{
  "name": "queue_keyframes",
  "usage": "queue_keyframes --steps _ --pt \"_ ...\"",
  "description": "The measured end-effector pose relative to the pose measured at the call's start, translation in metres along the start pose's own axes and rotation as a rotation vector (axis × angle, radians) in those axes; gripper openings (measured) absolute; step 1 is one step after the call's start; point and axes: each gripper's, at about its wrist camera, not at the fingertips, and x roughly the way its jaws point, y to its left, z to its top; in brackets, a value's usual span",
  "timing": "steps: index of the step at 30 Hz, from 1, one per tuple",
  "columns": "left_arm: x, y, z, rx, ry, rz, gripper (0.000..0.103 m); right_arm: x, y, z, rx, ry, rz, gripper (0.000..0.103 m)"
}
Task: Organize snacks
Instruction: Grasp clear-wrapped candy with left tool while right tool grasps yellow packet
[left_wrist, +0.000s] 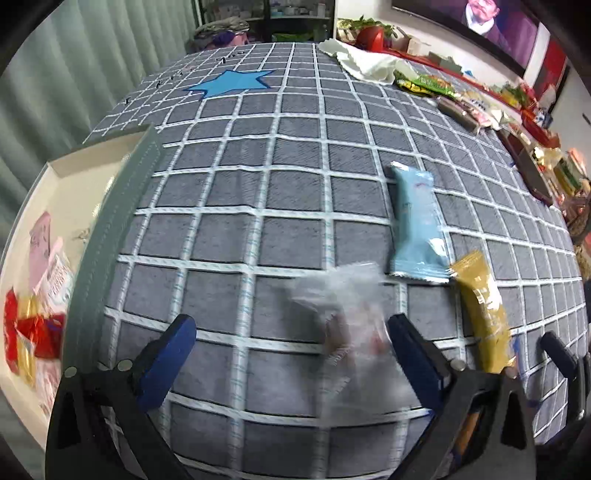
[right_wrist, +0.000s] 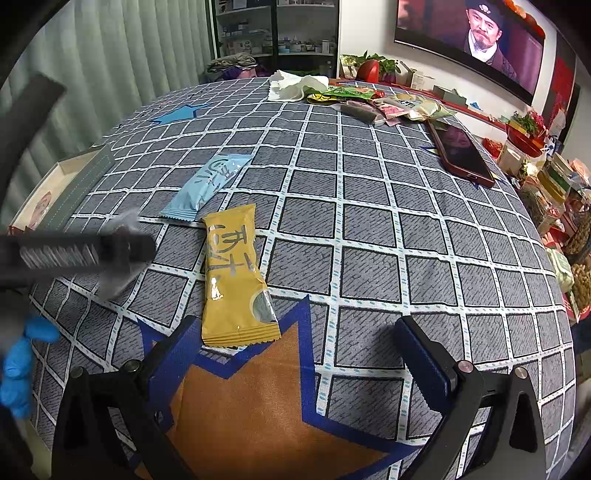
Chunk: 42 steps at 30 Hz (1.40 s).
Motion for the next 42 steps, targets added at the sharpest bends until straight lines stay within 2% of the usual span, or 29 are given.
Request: queue_keyframes --steps 4,10,12,16,21,26,28,30,31,32,33,34,35,36,39,42 --pt "0.000 0.004 -0.001 0.012 0.039 -0.006 0.103 0.000 0.000 0.000 0.000 0.000 -0.001 0.103" --pt "-0.002 -0.019 -0.001 0.140 0.024 -0.037 0.101 0.000 0.000 -0.001 -0.001 -0.001 0.000 0.103" --pt "-0.002 -0.020 0.000 0.135 0.032 -0.067 0.098 0.000 0.000 -0.002 -0.002 0.000 0.000 0.103" --pt "-0.003 -0.021 0.001 0.147 0.018 -0.073 0.097 0.001 0.000 0.002 -0.004 0.010 -0.002 0.103" --pt "-0.003 -0.019 0.001 0.149 0.000 -0.074 0.097 0.015 0.005 0.027 -0.013 0.098 0.001 0.103" --pt "0.002 -0.010 0.010 0.157 0.019 -0.075 0.096 0.028 0.019 0.044 -0.067 0.163 0.021 0.103" --pt "0.000 -0.010 0.011 0.184 0.017 -0.084 0.088 0.031 0.024 0.048 -0.076 0.191 0.025 0.103" --pt "-0.004 -0.012 0.012 0.226 0.003 -0.097 0.066 0.033 0.025 0.050 -0.072 0.210 0.025 0.102" --pt "-0.005 -0.014 0.011 0.244 0.000 -0.104 0.060 0.032 0.026 0.051 -0.072 0.211 0.028 0.094" --pt "-0.007 -0.017 0.010 0.269 -0.006 -0.111 0.050 0.029 0.026 0.051 -0.072 0.205 0.027 0.086" --pt "-0.009 -0.020 0.009 0.285 -0.009 -0.118 0.044 0.025 0.025 0.053 -0.067 0.198 0.026 0.059" --pt "-0.010 -0.022 0.007 0.298 -0.007 -0.124 0.044 0.021 0.023 0.055 -0.050 0.201 0.027 0.026" --pt "-0.011 -0.023 0.006 0.300 -0.004 -0.142 0.044 0.020 0.019 0.054 -0.024 0.214 0.033 0.026" --pt "-0.013 -0.022 0.003 0.296 -0.003 -0.165 0.031 0.019 0.014 0.053 0.007 0.220 0.053 0.026" --pt "-0.018 -0.017 -0.006 0.283 0.004 -0.213 0.030 0.011 -0.007 0.042 0.110 0.234 0.118 0.026" --pt "-0.023 -0.008 -0.013 0.267 -0.003 -0.219 0.030 0.001 -0.030 0.029 0.216 0.238 0.185 0.026"
